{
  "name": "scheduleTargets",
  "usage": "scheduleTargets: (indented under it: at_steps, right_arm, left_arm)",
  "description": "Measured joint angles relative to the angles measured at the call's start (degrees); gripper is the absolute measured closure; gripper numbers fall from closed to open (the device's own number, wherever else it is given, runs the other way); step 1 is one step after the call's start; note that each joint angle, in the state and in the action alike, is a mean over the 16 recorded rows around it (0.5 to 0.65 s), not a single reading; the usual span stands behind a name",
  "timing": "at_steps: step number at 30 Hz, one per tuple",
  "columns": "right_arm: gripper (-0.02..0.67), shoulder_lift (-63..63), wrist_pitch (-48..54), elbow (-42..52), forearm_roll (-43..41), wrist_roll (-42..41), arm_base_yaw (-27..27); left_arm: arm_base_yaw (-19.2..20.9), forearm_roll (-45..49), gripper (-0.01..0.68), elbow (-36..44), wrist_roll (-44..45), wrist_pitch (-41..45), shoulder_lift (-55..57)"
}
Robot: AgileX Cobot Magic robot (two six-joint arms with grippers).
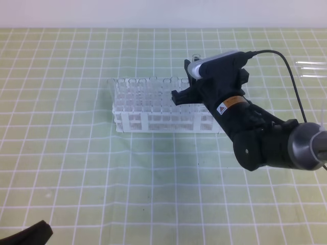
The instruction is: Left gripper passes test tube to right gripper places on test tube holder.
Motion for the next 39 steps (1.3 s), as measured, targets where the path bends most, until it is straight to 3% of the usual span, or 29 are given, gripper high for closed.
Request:
scheduleTargets:
  at_steps: [21,39]
  right_arm:
    - [0.372,-1.27,-0.36,0.31,-0.51,1.12,0.0]
    - [0.351,-5.78,1.15,2.49,-1.91,0.97,0.0]
  left_arm:
    - [-0.01,-0.03,0.675,-0.18,0.0,0.15,-0.02]
    - [0.0,-0.01,0.675,-0.06,0.0,0.05,0.0]
